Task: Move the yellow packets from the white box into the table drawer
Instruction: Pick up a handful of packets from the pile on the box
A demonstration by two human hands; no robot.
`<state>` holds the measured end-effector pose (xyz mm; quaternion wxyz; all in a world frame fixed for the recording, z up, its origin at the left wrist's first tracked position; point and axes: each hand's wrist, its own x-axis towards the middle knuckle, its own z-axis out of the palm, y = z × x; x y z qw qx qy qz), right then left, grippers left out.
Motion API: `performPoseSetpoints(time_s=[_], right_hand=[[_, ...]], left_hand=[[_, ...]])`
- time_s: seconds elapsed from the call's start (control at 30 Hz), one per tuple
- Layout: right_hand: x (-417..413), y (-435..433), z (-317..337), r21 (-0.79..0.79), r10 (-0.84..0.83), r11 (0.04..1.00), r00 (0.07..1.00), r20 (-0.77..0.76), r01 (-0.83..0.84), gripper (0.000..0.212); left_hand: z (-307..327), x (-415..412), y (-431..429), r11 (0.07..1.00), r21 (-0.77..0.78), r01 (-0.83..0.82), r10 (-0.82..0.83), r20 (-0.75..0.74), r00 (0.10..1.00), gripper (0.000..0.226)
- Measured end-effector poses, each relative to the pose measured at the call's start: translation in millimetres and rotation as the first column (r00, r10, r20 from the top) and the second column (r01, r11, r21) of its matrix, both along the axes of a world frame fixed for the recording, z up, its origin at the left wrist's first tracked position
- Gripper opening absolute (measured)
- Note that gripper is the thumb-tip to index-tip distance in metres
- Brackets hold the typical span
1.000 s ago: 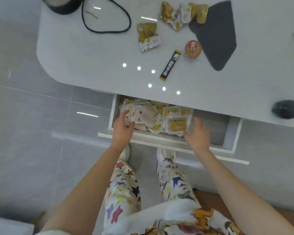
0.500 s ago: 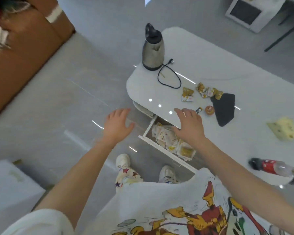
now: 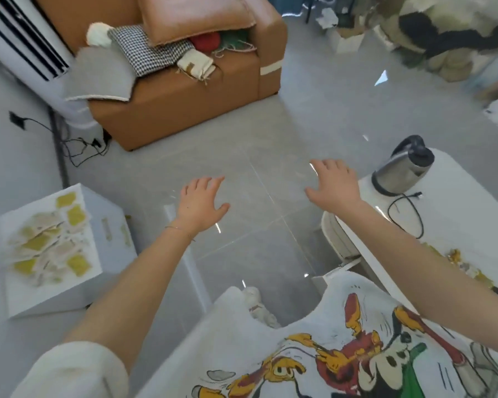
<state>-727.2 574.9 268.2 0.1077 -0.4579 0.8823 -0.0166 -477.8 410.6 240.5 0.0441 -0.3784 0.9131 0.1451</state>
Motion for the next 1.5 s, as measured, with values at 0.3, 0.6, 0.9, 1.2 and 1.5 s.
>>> performPoseSetpoints(time_s=[0.3, 0.6, 0.9, 1.2, 1.5], right_hand=[[102, -175, 8, 0.006, 0.355, 0.935, 0.934, -0.021, -0.355, 0.07], [205, -320, -2, 0.025, 0.68, 0.732, 0.733, 0.006, -0.68, 0.071], [289, -454, -11, 0.033, 0.909, 0.414, 0.415, 0.047, -0.91, 0.067], [395, -529, -26, -0.004, 0.992, 0.094, 0.094, 0.079, -0.996, 0.069], [495, -589, -69, 0.05, 0.992, -0.026, -0.02, 0.128, -0.998, 0.071]], left_hand=[[6, 138, -71, 0.935, -0.052, -0.351, 0.35, -0.027, 0.936, 0.067], [-5, 226, -121, 0.78, -0.029, -0.625, 0.625, 0.0, 0.78, 0.073], [-20, 281, -187, 0.508, -0.035, -0.86, 0.861, 0.02, 0.508, 0.072], [-35, 340, -187, 0.243, -0.035, -0.969, 0.969, 0.046, 0.242, 0.07], [-70, 420, -198, 0.025, 0.046, -0.999, 0.996, 0.09, 0.029, 0.072]])
